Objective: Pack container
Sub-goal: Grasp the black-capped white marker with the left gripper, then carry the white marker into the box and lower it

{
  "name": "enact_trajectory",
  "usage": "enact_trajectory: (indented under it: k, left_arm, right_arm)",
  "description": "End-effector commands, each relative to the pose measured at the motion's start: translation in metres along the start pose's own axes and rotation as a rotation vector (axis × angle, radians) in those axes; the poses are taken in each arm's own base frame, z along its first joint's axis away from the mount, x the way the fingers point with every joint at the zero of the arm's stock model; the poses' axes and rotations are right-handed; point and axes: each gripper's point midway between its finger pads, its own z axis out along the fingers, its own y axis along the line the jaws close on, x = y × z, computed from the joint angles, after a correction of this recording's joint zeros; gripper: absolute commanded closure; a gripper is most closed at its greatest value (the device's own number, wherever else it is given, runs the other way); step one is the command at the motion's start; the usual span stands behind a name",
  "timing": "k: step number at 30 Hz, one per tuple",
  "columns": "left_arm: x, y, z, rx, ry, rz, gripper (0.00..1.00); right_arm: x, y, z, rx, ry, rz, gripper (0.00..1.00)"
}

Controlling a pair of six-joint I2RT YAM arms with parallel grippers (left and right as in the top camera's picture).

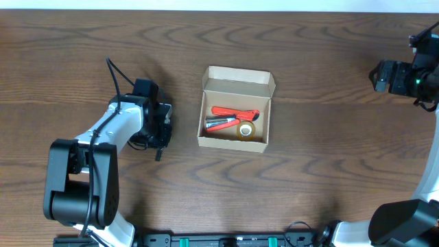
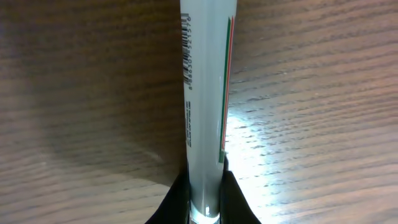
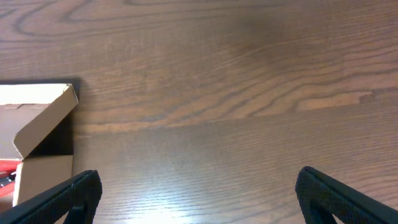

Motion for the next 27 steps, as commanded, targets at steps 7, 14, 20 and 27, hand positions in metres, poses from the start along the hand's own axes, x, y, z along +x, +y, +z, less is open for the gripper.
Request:
enact_trajectory:
  k: [7,14,20,27]
  left_arm:
    - [-0.025,-0.034,-0.028,0.182,-0.066,0.019,0.94]
    - [-0.068,-0.062,-0.103,0.204,-0.236,0.161,0.94]
    - [-0.067,-0.120,-0.154,0.180,-0.280,0.620,0.94]
    - [-0.060,-0.159,-0.164,-0.048,-0.267,1.172,0.94]
  right_arm:
    - [0.001,0.002,0.002,-0.016,0.002,0.002,0.01]
    - [0.001,0.003,0.002,-0.017,0.003,0.001,0.01]
    - [0.001,0.003,0.002,-0.017,0.003,0.001,0.01]
    - [0.002,0.003,0.002,-0.018,0.006,0.002,0.01]
